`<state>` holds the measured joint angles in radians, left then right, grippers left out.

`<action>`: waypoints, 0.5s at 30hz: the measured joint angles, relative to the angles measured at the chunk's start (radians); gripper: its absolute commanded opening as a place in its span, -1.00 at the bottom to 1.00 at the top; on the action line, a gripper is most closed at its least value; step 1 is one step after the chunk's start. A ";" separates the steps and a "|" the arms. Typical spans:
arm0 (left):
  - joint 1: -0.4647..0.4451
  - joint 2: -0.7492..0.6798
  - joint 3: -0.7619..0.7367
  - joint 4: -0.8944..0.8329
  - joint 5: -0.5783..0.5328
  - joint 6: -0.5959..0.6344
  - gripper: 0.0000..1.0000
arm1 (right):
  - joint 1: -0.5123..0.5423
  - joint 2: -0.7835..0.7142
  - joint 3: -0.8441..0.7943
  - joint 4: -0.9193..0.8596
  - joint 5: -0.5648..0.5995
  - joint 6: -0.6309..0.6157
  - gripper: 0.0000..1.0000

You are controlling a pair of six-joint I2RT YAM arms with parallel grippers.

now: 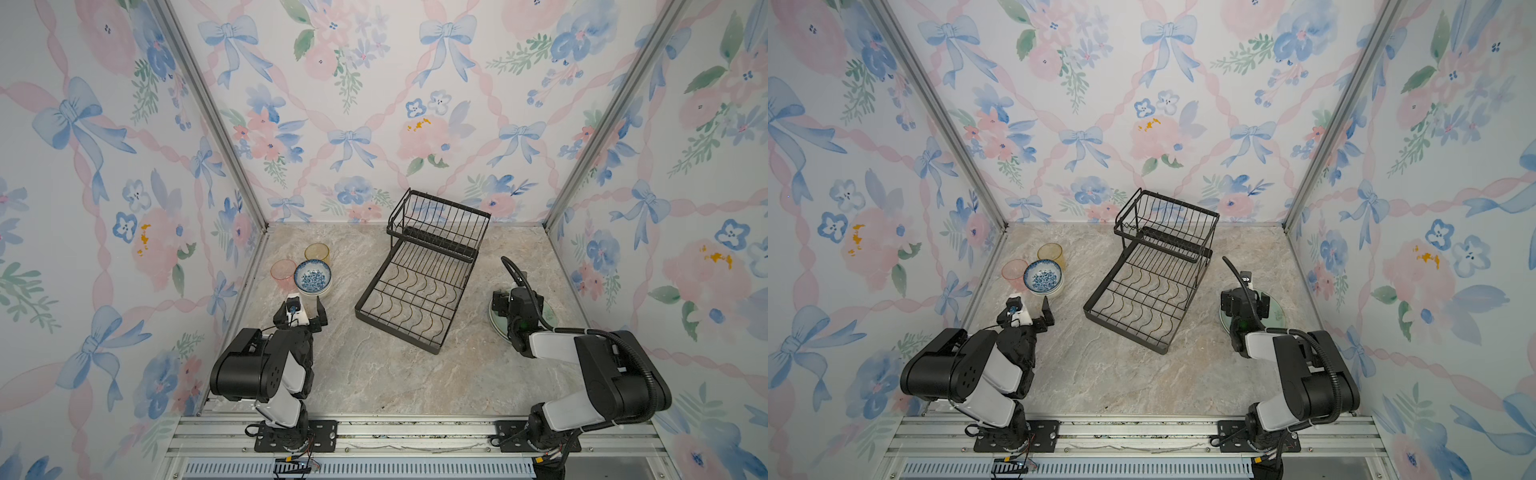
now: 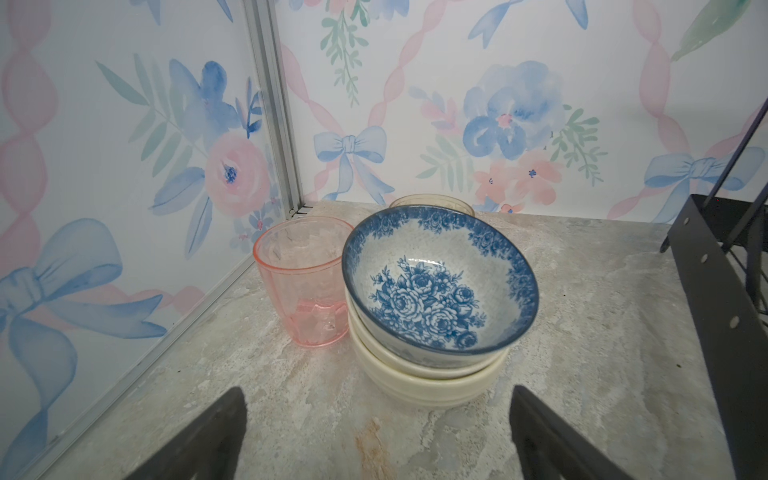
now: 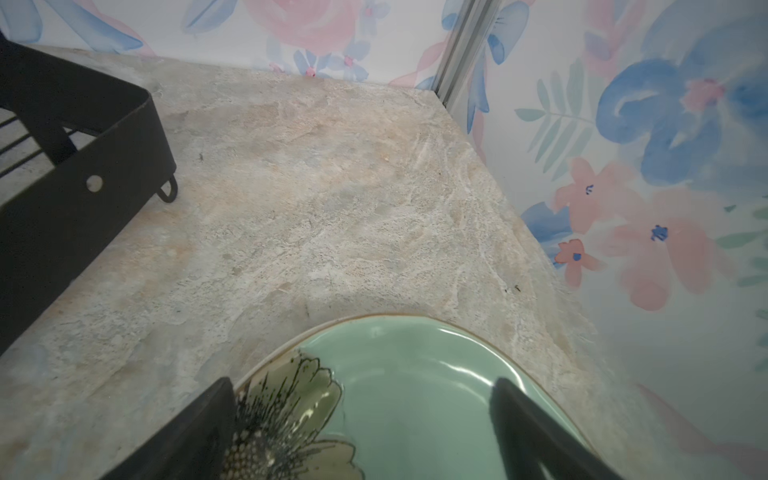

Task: Unload the mixed dishes from the dish rack

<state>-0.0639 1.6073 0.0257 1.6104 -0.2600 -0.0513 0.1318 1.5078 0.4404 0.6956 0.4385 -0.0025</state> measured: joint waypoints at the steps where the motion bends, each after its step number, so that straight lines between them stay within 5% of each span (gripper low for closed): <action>1: 0.000 0.000 0.000 0.002 0.000 0.000 0.96 | -0.016 0.000 -0.002 0.026 -0.032 0.000 0.94; 15: -0.061 -0.001 0.120 -0.114 -0.056 0.045 0.96 | -0.040 0.038 -0.051 0.201 -0.170 -0.001 0.94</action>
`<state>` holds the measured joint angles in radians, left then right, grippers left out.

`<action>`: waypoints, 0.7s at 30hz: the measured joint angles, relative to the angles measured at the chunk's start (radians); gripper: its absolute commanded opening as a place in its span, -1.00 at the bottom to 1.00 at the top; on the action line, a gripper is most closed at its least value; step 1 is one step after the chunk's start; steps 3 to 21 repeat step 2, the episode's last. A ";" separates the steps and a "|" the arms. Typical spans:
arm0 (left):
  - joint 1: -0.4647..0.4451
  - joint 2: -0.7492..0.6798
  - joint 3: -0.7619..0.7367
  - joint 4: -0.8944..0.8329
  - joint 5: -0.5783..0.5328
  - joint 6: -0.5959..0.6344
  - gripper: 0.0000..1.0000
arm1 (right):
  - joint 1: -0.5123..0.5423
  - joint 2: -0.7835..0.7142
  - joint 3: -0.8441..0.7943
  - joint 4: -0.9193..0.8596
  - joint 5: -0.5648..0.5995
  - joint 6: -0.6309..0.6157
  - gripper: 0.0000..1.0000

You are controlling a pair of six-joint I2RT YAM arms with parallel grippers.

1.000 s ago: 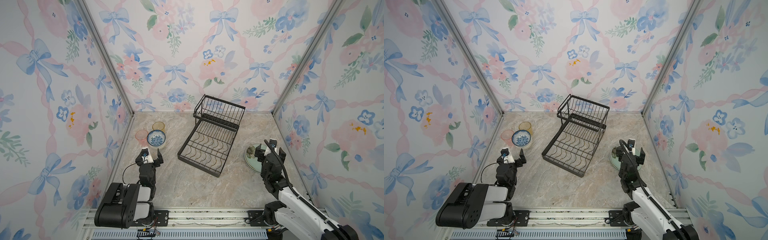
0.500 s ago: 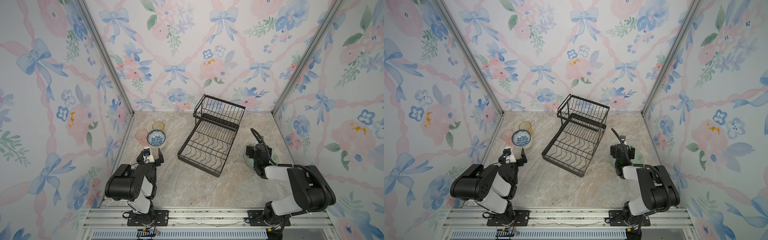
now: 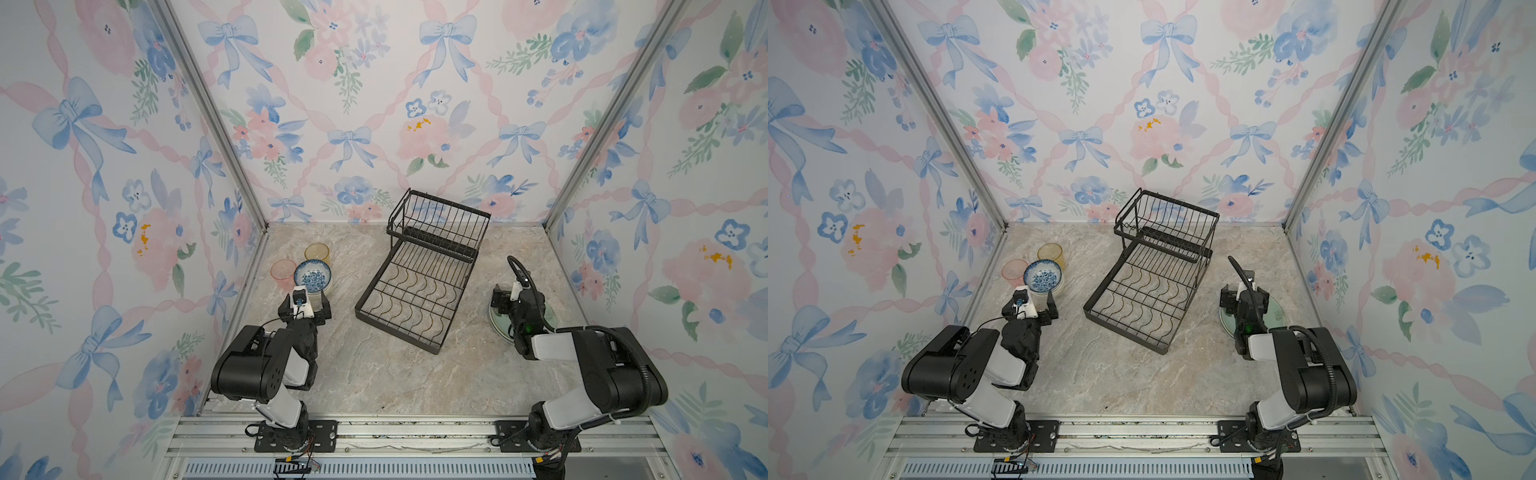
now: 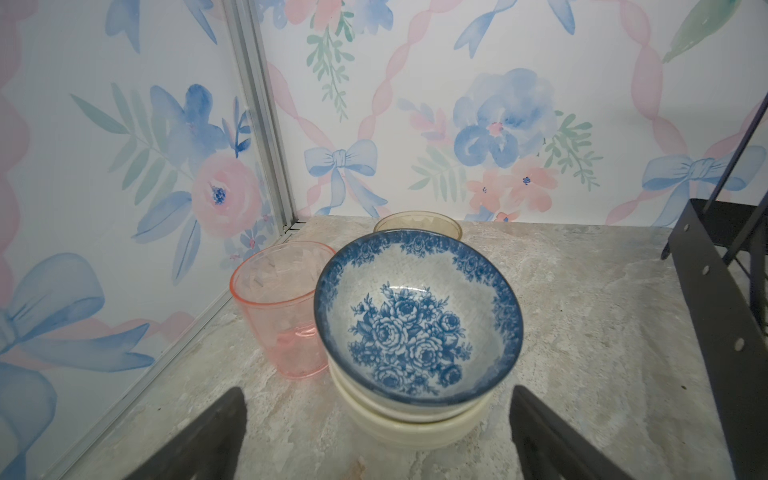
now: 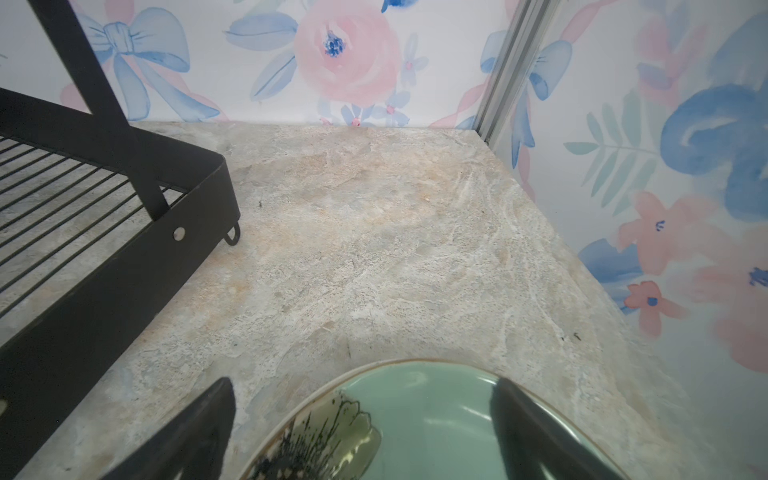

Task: Unload the mixed dishes from the dish rack

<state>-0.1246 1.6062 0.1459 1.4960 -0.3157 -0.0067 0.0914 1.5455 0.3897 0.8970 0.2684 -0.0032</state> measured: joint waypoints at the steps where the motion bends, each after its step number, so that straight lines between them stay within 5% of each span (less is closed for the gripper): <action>1: -0.002 0.000 0.019 -0.019 -0.002 0.001 0.96 | 0.000 0.000 0.000 0.001 -0.002 0.000 0.94; 21: -0.001 -0.003 0.028 -0.035 -0.005 0.002 0.96 | -0.001 0.000 0.000 0.003 -0.003 0.000 0.94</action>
